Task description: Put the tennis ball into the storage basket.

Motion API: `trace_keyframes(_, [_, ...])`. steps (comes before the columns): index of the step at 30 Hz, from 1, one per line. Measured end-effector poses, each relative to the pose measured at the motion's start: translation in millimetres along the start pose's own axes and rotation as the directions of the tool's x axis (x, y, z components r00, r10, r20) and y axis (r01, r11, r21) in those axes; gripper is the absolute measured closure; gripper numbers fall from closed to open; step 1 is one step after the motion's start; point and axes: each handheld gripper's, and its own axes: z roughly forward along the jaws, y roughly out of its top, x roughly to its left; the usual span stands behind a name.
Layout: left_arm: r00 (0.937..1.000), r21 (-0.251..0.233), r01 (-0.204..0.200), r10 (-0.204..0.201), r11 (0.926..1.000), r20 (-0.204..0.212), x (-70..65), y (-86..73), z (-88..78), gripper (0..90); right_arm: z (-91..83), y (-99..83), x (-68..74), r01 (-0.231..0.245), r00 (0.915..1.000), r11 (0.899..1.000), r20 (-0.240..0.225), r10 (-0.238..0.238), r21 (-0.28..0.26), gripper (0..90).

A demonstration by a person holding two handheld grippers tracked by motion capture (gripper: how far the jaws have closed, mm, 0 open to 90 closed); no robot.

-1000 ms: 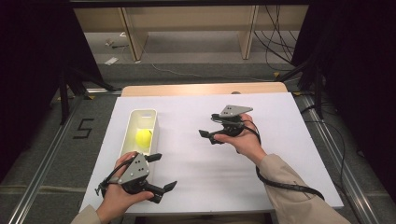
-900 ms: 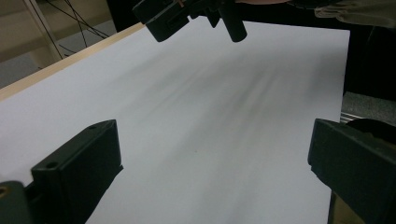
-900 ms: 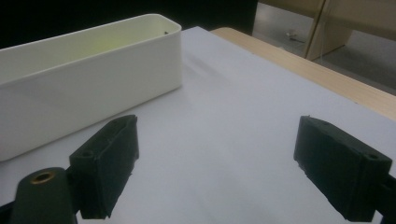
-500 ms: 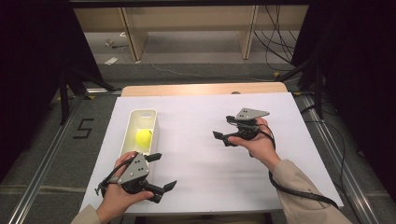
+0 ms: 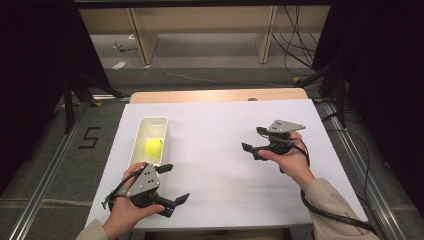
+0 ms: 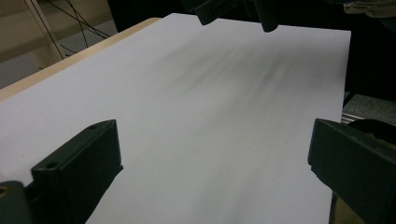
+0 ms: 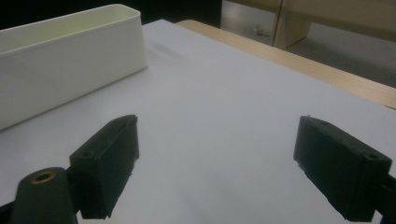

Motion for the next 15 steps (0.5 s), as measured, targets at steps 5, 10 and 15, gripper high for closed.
trace_keyframes(5, [1.0, 0.0, 0.001, -0.001, 1.0, 0.0, 0.1, 0.0, -0.1, 2.2, -9.0, -5.4, -3.8, -0.013, 0.9998, 1.0, 0.015, 0.013, 0.0, 15.1])
trace_keyframes(10, [1.0, -0.001, 0.002, -0.002, 1.0, -0.001, 0.2, -0.1, 0.0, 2.2, -17.6, -11.7, -7.1, -0.019, 0.9993, 1.0, 0.033, 0.018, 0.003, 15.1])
trace_keyframes(15, [1.0, -0.001, 0.004, -0.004, 1.0, -0.003, 0.2, -0.1, -0.2, 2.2, -24.5, -16.8, -9.9, -0.028, 0.9986, 1.0, 0.045, 0.028, 0.003, 15.1])
